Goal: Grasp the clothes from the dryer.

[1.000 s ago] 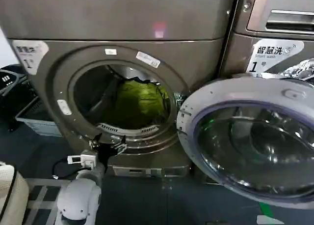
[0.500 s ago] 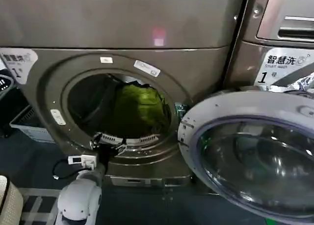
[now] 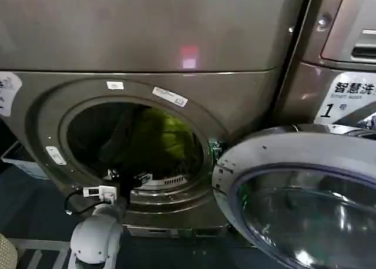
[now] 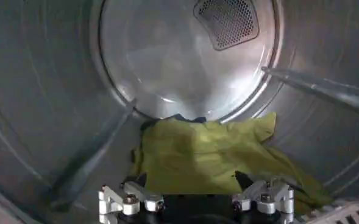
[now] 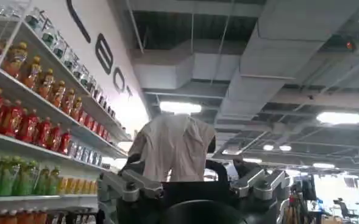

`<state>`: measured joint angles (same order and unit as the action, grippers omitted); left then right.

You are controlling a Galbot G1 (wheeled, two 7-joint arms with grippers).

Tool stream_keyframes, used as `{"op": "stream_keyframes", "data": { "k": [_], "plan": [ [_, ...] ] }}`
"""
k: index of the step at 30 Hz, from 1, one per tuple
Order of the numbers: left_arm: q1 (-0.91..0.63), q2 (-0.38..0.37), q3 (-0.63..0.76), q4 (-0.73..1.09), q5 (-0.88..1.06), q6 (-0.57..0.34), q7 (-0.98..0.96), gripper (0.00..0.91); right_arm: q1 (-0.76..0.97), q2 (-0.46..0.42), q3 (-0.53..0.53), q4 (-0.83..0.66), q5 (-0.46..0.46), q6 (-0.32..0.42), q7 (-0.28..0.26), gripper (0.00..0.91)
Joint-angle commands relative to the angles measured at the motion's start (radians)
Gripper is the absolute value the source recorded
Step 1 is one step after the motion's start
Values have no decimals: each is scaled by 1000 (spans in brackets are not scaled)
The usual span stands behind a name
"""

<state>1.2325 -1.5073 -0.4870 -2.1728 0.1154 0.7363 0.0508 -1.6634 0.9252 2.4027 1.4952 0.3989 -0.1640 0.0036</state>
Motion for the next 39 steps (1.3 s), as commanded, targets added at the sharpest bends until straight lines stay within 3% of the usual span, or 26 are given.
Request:
{"op": "stream_keyframes", "data": {
  "k": [1,6,15,27,30,35,37,39],
  "plan": [
    [-80,0,36,63,4,-4,-14,907,-4,9,3,0,1,18,2,907],
    [-202,-8,50,199,9,-84,-22,907,-14,11,7,0,3,23,1,907],
    [-502,-19,4,525,35,-112,-10,907,-9,32,-7,11,7,34,-2,907],
    [-698,-28,-1,852,144,-189,62,907,-12,32,-10,4,9,38,-3,907],
    [-705,-18,-6,873,392,-187,245,907,-13,33,-11,5,9,40,-6,907],
    [-725,-4,-29,899,995,-485,699,907,-13,29,-18,13,8,39,-8,907],
    [-756,5,-30,914,1010,-619,813,907,-15,32,-20,19,8,39,-9,907],
    [-784,6,-28,917,1044,-645,887,907,-19,36,-20,16,8,41,-12,907]
  ]
}}
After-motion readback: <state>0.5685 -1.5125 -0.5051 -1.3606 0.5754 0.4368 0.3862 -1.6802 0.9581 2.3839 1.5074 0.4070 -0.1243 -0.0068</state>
